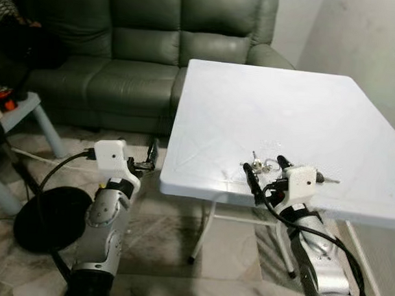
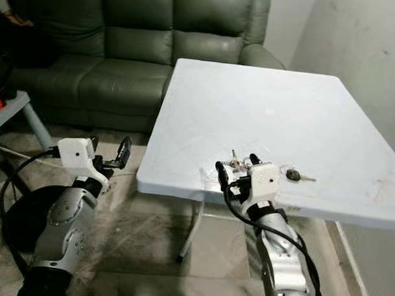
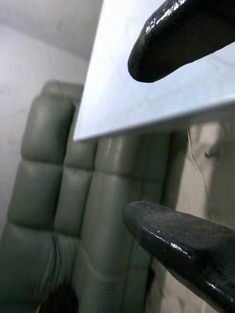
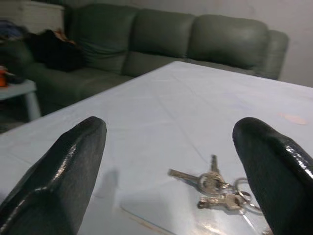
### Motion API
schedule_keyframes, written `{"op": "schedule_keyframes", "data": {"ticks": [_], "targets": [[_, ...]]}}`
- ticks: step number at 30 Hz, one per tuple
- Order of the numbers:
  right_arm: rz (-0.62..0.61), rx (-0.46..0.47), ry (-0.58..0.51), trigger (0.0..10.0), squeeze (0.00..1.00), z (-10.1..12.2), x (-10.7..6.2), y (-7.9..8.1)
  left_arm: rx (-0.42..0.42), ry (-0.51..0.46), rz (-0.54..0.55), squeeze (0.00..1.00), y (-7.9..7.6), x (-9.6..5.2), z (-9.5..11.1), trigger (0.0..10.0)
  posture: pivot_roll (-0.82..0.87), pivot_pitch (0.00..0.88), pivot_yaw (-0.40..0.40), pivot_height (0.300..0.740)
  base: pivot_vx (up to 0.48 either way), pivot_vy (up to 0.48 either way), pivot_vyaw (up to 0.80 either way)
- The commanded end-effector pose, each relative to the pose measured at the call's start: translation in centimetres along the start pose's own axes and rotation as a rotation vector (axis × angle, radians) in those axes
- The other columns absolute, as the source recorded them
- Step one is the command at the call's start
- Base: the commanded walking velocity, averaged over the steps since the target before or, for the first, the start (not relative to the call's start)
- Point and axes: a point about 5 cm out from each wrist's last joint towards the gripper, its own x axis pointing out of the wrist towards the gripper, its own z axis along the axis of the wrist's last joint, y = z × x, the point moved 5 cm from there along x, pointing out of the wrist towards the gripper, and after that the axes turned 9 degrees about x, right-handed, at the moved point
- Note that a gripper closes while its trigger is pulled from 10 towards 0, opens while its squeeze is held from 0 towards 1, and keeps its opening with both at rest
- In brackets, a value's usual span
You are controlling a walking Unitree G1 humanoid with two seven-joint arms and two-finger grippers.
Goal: Hang keys on a hook
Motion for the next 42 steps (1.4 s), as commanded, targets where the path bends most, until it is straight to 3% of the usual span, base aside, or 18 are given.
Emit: {"op": "schedule_keyframes", "data": {"ticks": [1, 9, 13, 22, 35, 42], "targets": [[-0.018, -0.011, -0.005, 10.0, 0.00, 0.5, -0.3, -0.9, -0.012, -0.008, -0.023, 0.00, -0.9, 0.2, 0.3, 10.0, 0.03, 0.005, -0.038, 0.740, 0.000, -0.375, 0.00], [-0.019, -0.013, -0.005, 10.0, 0.00, 0.5, -0.3, -0.9, -0.005, -0.007, -0.022, 0.00, -1.0, 0.2, 0.3, 10.0, 0.02, 0.005, -0.038, 0.740, 0.000, -0.375, 0.00], [-0.020, -0.014, -0.002, 10.0, 0.00, 0.5, -0.4, -0.9, -0.079, 0.005, -0.013, 0.00, -1.1, 0.3, 0.0, 10.0, 0.02, 0.005, -0.038, 0.740, 0.000, 0.000, 0.00], [-0.036, -0.018, 0.021, 10.0, 0.00, 0.2, -0.5, -1.3, -0.098, 0.024, 0.012, 0.00, -0.6, 0.5, -0.1, 10.0, 0.02, 0.000, -0.039, 0.740, 0.000, 0.000, 0.00], [-0.074, -0.053, 0.034, 10.0, 0.00, 0.6, -0.3, -2.6, -0.067, 0.012, 0.013, 0.00, 0.8, 0.7, 0.3, 10.0, 0.03, 0.000, -0.050, 0.740, 0.000, 0.000, 0.00], [-0.073, -0.081, 0.043, 10.0, 0.00, 1.0, -0.2, -3.7, -0.044, 0.004, -0.036, 0.00, -0.1, 0.2, 0.5, 10.0, 0.03, 0.003, -0.048, 0.740, 0.000, 0.000, 0.00]]}}
